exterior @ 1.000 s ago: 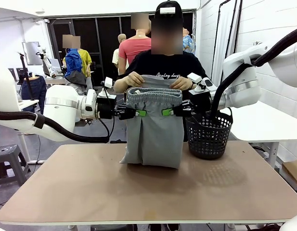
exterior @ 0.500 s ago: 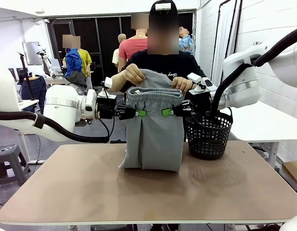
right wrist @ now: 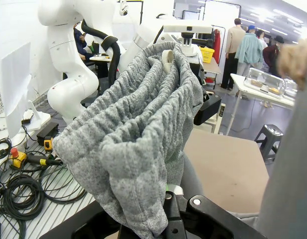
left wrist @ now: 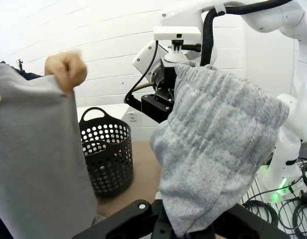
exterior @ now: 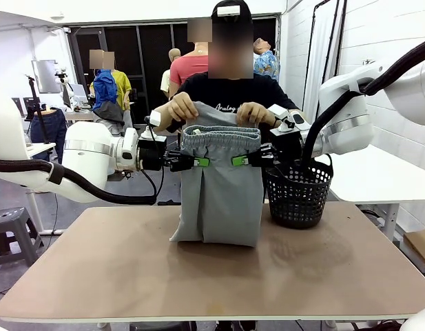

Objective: Fold the training pants.
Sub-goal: Release the ends of the Training pants and then grab the overlapped ends.

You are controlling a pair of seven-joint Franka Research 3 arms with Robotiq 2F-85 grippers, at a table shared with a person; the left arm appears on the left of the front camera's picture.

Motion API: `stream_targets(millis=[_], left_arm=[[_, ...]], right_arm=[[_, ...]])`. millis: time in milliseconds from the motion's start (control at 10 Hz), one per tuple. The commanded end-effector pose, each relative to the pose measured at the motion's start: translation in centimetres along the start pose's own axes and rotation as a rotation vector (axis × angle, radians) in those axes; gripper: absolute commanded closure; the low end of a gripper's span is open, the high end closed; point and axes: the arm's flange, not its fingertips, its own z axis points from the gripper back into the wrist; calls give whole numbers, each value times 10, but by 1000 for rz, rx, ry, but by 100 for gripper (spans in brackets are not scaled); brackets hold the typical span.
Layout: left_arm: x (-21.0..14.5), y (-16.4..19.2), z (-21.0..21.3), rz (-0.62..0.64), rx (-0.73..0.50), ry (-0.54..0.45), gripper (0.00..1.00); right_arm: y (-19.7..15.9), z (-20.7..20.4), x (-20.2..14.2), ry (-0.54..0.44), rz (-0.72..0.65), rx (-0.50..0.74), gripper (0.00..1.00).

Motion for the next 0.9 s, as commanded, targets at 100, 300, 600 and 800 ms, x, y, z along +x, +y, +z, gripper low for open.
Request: stream_targets(millis=[100,300,600,800], left_arm=[[4,0,-1,2,9,-18,100],[4,0,-1,2,9,-18,100],[4,0,-1,2,9,-18,100],[4,0,-1,2,9,-18,100]], right_arm=[[2,0,-1,-31,9,1,100],[2,0,-1,-31,9,1,100],[2,0,-1,-31,9,1,100],[2,0,-1,-31,9,1,100]])
